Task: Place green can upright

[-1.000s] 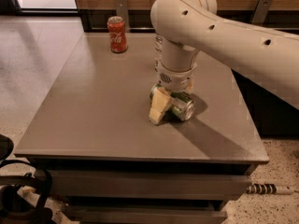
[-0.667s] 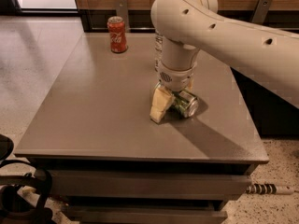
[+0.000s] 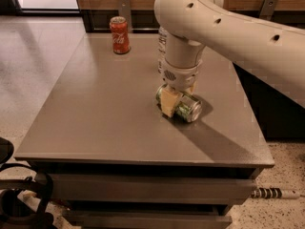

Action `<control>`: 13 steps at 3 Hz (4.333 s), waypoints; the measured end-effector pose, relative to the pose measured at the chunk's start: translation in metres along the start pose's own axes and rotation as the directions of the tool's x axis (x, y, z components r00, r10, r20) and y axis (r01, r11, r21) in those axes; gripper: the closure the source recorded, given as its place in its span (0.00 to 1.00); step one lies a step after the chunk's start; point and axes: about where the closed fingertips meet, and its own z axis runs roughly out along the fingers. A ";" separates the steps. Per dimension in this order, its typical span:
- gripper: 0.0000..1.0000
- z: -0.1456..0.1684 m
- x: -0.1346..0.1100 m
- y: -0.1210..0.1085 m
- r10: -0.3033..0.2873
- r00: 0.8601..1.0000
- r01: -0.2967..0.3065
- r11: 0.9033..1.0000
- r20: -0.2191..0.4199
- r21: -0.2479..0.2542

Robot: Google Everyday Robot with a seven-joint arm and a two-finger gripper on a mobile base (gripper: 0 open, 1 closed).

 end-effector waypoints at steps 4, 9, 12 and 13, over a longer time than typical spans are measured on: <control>1.00 -0.063 -0.006 -0.003 -0.070 0.974 0.069 0.998 0.216 0.011; 1.00 -0.106 0.012 -0.007 -0.252 0.500 0.366 0.929 0.829 0.062; 1.00 -0.079 0.019 0.007 -0.225 0.322 0.405 0.911 0.920 0.080; 1.00 -0.072 0.008 0.015 -0.207 0.290 0.433 0.899 0.934 0.065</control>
Offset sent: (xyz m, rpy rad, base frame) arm 0.0023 0.0024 0.0162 0.0255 -0.0349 0.0208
